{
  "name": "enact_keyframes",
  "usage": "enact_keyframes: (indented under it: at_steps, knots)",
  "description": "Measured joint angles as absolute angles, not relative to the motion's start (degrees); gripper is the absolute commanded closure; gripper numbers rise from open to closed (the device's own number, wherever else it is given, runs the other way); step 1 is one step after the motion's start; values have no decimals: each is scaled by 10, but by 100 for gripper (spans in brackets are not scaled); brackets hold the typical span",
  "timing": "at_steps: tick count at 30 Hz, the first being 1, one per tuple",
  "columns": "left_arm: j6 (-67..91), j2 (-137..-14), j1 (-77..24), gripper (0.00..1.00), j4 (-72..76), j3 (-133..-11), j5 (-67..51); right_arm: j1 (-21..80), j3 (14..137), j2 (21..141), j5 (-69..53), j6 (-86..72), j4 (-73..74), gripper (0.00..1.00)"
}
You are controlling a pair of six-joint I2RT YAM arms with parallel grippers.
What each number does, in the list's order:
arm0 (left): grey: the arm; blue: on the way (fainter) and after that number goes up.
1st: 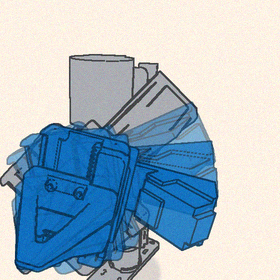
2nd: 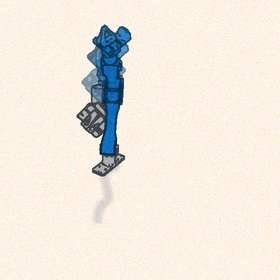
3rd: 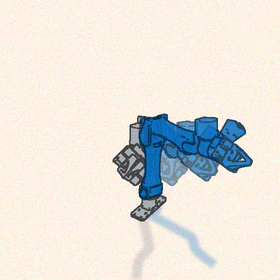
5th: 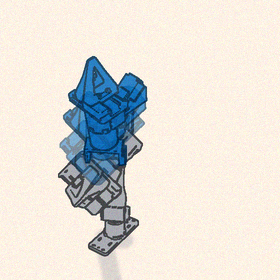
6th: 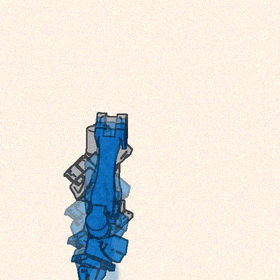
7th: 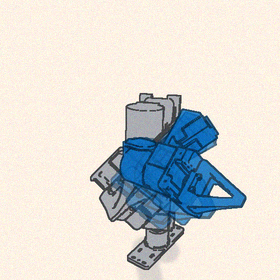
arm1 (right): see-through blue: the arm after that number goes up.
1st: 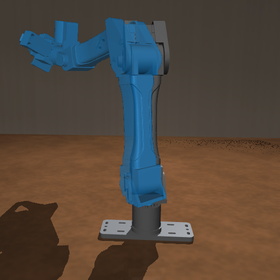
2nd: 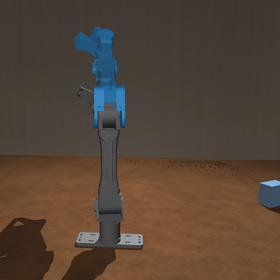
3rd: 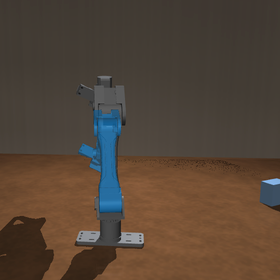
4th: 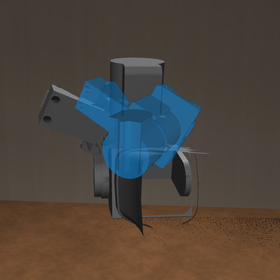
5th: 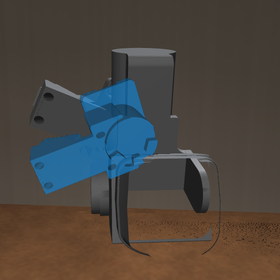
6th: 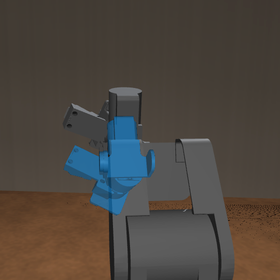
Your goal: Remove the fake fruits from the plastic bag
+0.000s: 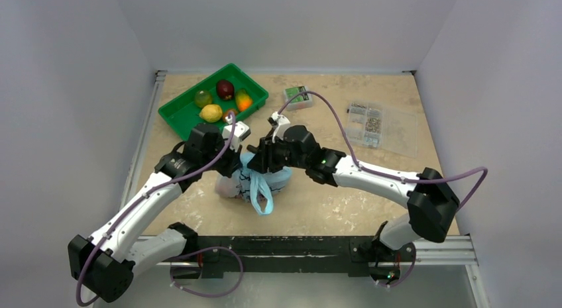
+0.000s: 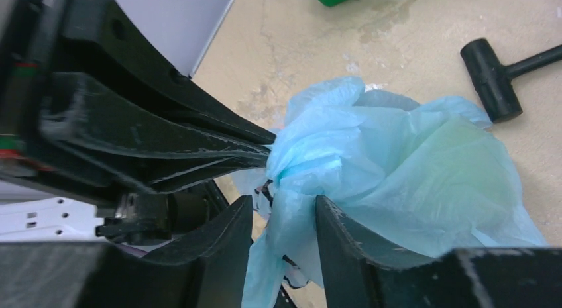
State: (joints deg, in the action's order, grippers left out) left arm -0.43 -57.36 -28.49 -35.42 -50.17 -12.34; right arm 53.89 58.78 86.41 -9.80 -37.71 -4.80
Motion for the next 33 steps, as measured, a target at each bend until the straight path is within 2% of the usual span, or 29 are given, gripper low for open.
enact_keyframes:
  at_steps: [4,12,21,22,33]
  knots:
    - [-9,-563,-285,100,-355,-502,-126,539,594,843,-84,-385,-47,49]
    - [-12,-545,-285,100,-355,-502,-127,539,640,880,-85,-391,-44,50]
    - [-12,-541,-285,100,-357,-502,-126,538,646,916,-90,-410,-49,97]
    - [-12,-541,-285,100,-357,-502,-126,539,646,915,-90,-411,-50,100]
    - [-11,-477,-286,100,-347,-493,-45,490,583,857,-119,-424,-79,100]
